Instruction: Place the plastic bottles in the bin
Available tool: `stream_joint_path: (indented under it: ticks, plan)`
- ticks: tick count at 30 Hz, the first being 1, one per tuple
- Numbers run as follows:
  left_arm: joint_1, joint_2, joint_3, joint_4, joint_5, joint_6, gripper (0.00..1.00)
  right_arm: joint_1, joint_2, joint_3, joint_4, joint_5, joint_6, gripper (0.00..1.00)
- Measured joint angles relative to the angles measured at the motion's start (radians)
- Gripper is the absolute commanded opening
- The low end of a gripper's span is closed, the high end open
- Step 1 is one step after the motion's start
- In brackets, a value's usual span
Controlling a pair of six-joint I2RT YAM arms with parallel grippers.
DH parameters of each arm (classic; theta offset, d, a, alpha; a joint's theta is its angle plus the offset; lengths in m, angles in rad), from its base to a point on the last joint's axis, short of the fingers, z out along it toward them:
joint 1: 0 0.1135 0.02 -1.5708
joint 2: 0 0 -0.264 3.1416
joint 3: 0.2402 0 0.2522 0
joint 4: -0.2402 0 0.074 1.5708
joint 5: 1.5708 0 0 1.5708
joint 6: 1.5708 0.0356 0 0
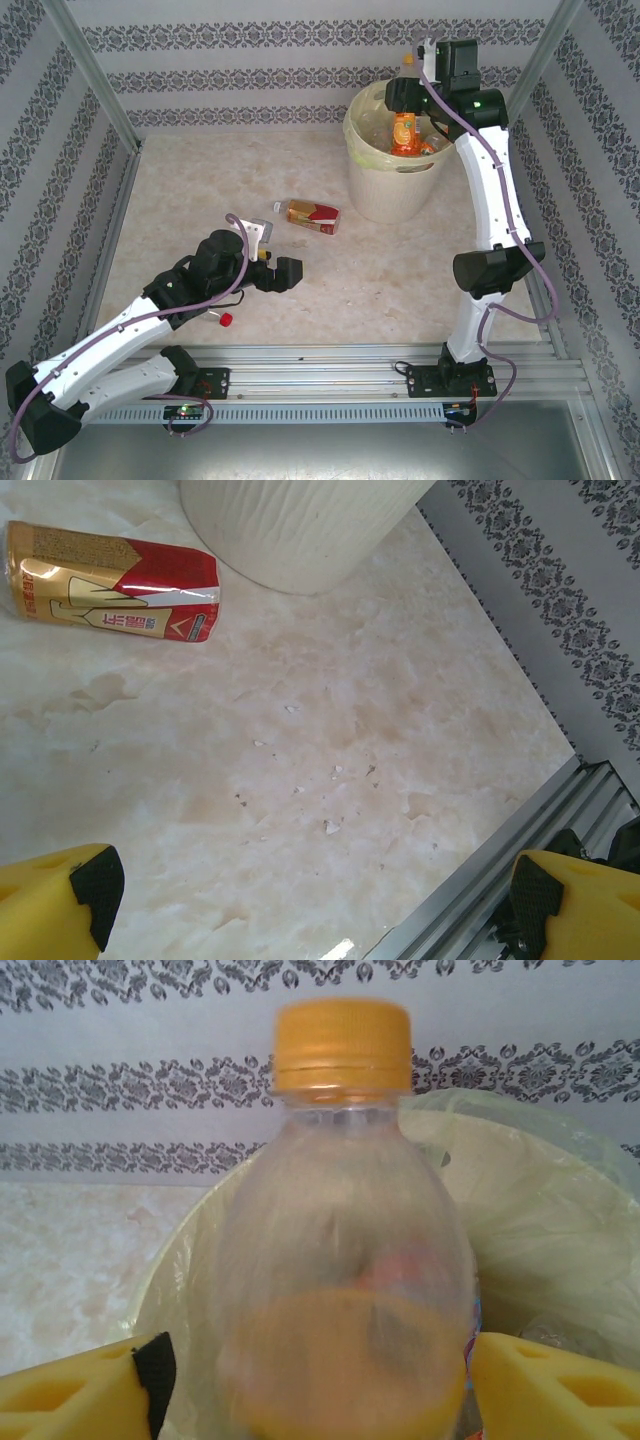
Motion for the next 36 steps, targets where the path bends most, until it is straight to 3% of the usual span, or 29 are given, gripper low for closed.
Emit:
stream_joint_path:
  ticks: [7,13,25,30,36]
  plan:
    - [0.000,0.007,0.010,-0.014,-0.003,0.016,1.00,0.026,-0.011,-0.034,-0.002,-0.045,-0.019,0.88]
    - [0.000,0.022,0.054,-0.059,-0.019,0.064,1.00,0.030,-0.098,-0.200,0.036,-0.094,-0.008,0.88]
    - [0.018,0.178,0.188,-0.173,-0.023,0.201,1.00,0.076,-0.587,-0.824,0.257,-0.207,0.098,0.94]
    - [0.039,0.319,0.308,-0.245,-0.033,0.287,1.00,0.112,-0.779,-1.118,0.343,-0.250,0.167,0.98]
    - [0.094,0.500,0.475,-0.322,-0.033,0.393,0.99,0.164,-0.940,-1.350,0.394,-0.277,0.231,0.98]
